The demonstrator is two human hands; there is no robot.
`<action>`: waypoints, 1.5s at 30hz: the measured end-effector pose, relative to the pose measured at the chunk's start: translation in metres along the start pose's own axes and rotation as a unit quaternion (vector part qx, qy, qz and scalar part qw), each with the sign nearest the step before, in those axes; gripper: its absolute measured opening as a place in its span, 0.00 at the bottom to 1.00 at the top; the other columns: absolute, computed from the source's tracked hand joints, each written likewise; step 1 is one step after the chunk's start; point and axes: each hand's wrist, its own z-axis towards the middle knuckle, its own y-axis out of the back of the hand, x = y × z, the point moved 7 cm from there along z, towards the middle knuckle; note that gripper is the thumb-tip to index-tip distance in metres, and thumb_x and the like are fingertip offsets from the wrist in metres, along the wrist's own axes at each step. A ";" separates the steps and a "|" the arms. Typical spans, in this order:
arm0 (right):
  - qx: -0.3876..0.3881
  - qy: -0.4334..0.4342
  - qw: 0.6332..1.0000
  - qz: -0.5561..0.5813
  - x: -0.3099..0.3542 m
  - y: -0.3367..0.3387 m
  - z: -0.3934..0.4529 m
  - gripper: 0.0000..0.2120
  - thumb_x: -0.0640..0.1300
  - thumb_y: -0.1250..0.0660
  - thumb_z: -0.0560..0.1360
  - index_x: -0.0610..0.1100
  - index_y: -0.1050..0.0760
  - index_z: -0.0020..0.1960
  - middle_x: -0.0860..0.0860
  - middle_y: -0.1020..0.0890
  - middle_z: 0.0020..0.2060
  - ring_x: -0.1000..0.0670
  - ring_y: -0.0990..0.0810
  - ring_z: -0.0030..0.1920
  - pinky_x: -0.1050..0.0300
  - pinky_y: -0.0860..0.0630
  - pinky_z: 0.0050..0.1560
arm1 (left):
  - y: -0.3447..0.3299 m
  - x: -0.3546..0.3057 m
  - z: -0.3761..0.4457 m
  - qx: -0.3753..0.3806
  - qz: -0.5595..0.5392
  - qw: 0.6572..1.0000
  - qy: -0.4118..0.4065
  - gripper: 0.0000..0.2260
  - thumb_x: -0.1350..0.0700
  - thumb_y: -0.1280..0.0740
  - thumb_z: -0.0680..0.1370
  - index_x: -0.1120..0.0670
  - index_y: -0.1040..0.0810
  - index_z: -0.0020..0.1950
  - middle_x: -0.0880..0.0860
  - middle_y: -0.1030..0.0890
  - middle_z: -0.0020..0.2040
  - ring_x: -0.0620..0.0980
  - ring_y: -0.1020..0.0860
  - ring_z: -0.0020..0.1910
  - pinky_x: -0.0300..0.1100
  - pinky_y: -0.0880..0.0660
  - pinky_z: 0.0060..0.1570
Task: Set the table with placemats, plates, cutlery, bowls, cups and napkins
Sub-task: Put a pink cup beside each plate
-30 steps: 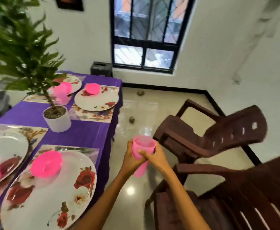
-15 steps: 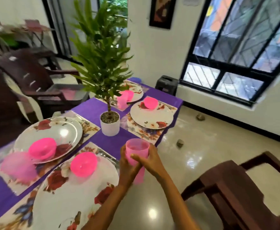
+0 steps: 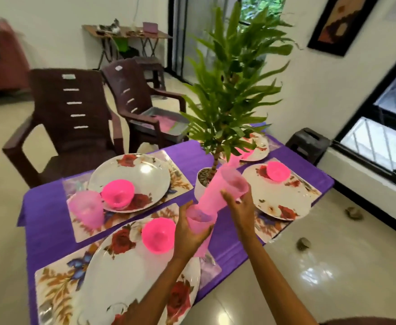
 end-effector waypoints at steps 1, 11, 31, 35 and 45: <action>-0.011 0.011 1.000 0.002 0.001 0.001 0.005 0.35 0.62 0.29 0.60 0.48 0.31 0.62 0.55 0.22 0.54 0.65 0.23 0.52 0.67 0.25 0.50 | 0.003 0.004 0.000 -0.012 0.002 1.000 0.002 0.35 0.43 0.26 0.60 0.48 0.35 0.63 0.41 0.27 0.56 0.29 0.27 0.51 0.22 0.32 0.49; 0.160 -0.013 0.984 -0.074 -0.059 -0.057 0.037 0.45 0.64 0.28 0.57 0.46 0.35 0.69 0.50 0.25 0.61 0.50 0.25 0.60 0.66 0.26 0.52 | 0.031 0.023 -0.017 -0.153 0.056 0.986 0.034 0.35 0.44 0.23 0.60 0.43 0.35 0.62 0.41 0.27 0.58 0.43 0.26 0.56 0.22 0.35 0.55; 0.458 -0.015 0.874 -0.164 -0.133 -0.153 0.054 0.40 0.58 0.22 0.57 0.47 0.33 0.64 0.50 0.23 0.58 0.50 0.23 0.57 0.53 0.26 0.53 | -0.011 0.023 -0.034 -0.324 0.103 0.933 0.116 0.35 0.42 0.25 0.59 0.35 0.39 0.61 0.42 0.28 0.61 0.44 0.27 0.57 0.23 0.31 0.47; 0.481 -0.013 0.865 -0.139 -0.132 -0.157 0.051 0.45 0.65 0.27 0.53 0.47 0.33 0.65 0.50 0.23 0.58 0.51 0.24 0.56 0.57 0.28 0.51 | -0.013 0.025 -0.031 -0.319 0.122 0.934 0.102 0.37 0.50 0.20 0.62 0.35 0.39 0.62 0.39 0.30 0.60 0.43 0.28 0.58 0.23 0.31 0.47; 0.442 -0.040 0.893 -0.078 -0.117 -0.113 0.057 0.36 0.40 0.26 0.70 0.38 0.42 0.72 0.42 0.34 0.70 0.49 0.34 0.69 0.58 0.36 0.69 | -0.024 0.012 -0.021 -0.285 0.109 0.950 0.062 0.36 0.39 0.26 0.60 0.40 0.38 0.64 0.40 0.29 0.61 0.45 0.28 0.60 0.34 0.29 0.55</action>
